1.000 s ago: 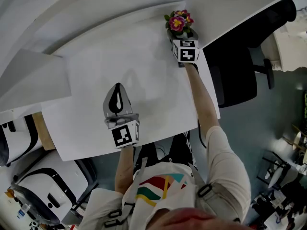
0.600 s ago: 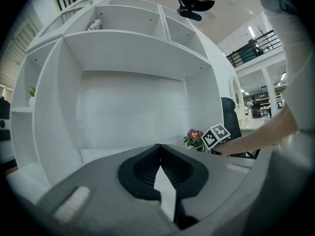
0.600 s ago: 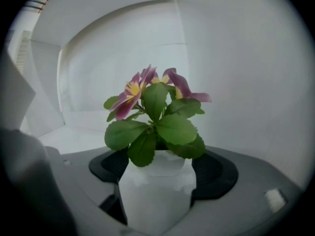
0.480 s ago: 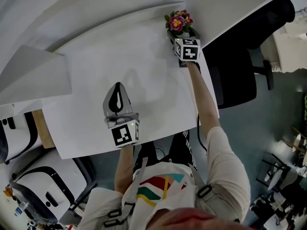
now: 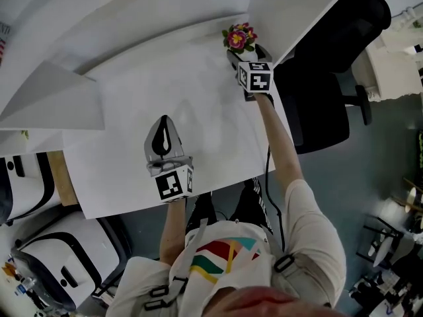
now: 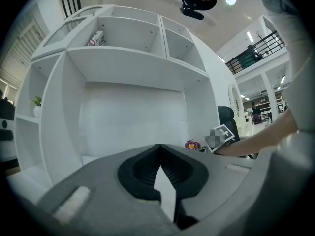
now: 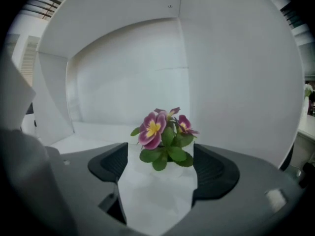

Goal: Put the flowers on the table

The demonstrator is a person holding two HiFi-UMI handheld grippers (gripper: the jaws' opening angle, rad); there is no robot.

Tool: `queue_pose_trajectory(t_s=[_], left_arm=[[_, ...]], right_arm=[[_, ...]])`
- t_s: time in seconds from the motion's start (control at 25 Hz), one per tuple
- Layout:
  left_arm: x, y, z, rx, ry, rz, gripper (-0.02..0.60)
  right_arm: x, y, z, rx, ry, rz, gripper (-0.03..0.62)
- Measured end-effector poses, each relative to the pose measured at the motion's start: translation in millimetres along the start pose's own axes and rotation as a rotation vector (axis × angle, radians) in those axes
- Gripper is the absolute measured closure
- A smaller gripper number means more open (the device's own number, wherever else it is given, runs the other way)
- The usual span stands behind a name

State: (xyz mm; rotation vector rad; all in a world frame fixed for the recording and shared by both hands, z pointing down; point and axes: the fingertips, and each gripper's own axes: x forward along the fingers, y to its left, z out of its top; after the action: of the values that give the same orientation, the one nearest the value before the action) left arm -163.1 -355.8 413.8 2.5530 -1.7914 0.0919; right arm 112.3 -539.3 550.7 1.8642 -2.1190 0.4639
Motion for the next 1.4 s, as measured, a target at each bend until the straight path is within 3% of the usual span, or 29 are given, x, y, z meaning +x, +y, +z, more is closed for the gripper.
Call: queue_pose_trajectory(t_s=[0.36, 0.6, 0.8, 1.0, 1.4], left_arm=[[-22.8, -3.5, 25.5, 0.005, -0.061, 0.005, 0.580], [-41.5, -3.4, 41.5, -0.005, -0.093, 0.042, 0.580], [-43.7, -8.6, 71.2, 0.027, -0.145, 0.042, 0.580], [-51.3, -10.7, 97.9, 0.038, -0.202, 0.030, 0.580], [-62.4, -14.2, 124.9, 0.065, -0.250, 0.024, 0.580]], right_arm=[[-69.5, 24.7, 52.7, -0.020, -0.080, 0.066, 0.204], [-133.9, 48.7, 104.9, -0.049, -0.210, 0.116, 0.214], [-193.0, 82.9, 153.2, -0.104, -0.367, 0.195, 0.333], [-247.0, 122.1, 169.9, -0.136, -0.472, 0.290, 0.370], [-302.1, 144.9, 162.6, -0.117, -0.578, 0.240, 0.594]])
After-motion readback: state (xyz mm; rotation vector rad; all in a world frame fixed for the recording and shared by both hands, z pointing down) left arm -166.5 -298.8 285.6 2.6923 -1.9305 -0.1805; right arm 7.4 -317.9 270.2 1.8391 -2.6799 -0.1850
